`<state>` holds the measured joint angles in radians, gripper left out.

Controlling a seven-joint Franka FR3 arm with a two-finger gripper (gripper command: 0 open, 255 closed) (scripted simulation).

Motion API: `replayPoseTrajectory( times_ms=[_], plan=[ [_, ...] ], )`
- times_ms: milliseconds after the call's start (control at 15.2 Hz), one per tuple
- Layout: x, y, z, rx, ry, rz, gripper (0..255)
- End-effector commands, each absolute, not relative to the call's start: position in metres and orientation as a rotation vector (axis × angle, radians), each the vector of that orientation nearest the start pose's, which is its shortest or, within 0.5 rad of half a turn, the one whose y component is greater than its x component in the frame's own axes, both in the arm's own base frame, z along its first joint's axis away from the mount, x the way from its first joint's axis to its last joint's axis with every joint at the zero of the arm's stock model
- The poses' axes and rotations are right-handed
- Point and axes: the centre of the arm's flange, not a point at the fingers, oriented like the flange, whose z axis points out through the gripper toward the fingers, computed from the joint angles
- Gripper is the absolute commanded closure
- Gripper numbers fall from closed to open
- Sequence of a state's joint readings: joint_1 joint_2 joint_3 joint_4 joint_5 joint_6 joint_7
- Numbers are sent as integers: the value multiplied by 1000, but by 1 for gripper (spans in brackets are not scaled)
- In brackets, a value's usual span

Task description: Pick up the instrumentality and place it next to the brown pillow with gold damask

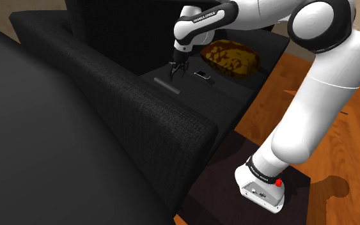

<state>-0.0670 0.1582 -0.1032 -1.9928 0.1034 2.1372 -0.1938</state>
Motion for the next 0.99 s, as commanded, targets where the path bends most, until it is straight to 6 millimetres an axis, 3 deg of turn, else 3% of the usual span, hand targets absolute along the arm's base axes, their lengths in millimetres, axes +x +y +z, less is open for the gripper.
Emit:
replayPoseTrajectory(
  times_ms=[0,132,594,924],
  plan=[
    [599,-101,365,-3069,50,-4,0],
    [611,-106,354,-3069,51,-5,0],
    [611,-103,315,-3069,51,-5,0],
    [611,-103,315,-3069,51,-5,0]
  ],
)
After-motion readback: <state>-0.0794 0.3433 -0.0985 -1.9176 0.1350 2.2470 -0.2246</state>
